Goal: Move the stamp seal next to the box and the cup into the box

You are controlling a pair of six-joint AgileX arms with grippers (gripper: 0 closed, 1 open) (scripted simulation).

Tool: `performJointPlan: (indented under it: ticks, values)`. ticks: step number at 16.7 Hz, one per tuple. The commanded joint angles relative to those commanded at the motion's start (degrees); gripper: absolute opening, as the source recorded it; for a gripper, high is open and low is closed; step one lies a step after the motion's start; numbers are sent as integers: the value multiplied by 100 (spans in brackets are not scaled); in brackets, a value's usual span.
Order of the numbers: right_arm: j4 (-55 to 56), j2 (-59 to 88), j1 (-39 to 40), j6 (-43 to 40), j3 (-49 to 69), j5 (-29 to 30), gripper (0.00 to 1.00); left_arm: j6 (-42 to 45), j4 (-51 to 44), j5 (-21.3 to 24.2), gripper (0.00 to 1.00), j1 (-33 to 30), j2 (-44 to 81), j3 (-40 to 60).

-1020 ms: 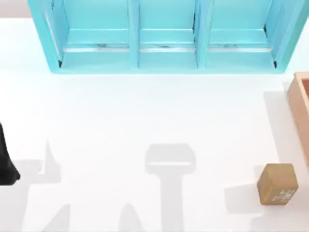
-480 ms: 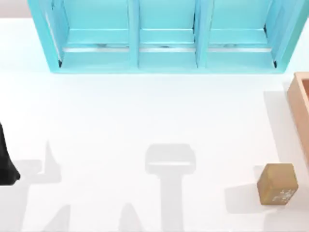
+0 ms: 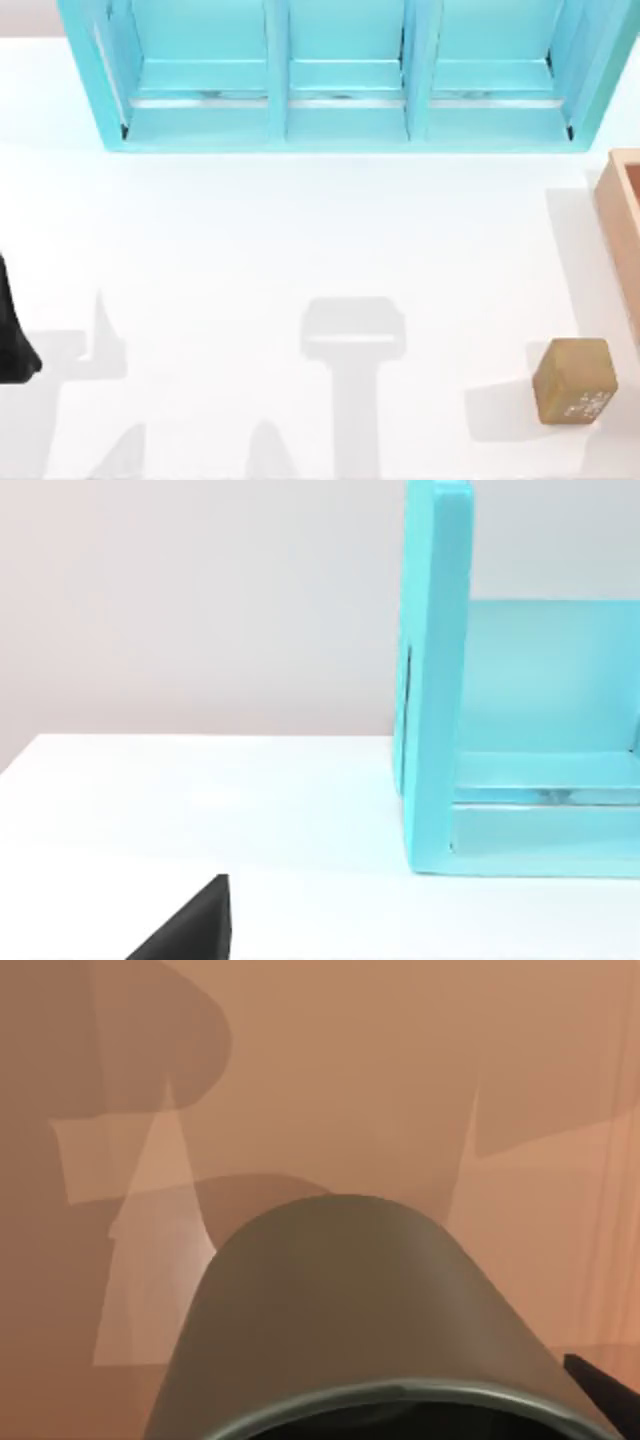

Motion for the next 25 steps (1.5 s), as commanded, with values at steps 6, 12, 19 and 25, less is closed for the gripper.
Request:
performJointPlan:
  ticks: [6, 12, 19, 25]
  values:
    - [0, 0, 0, 0, 0, 0, 30, 0, 0, 0, 100, 0, 0, 0]
    - [0, 0, 0, 0, 0, 0, 75, 0, 0, 0, 100, 0, 0, 0]
    - [0, 0, 0, 0, 0, 0, 100, 0, 0, 0, 100, 0, 0, 0]
    - [-18, -8, -5, 0, 19, 0, 100, 0, 0, 0, 100, 0, 0, 0]
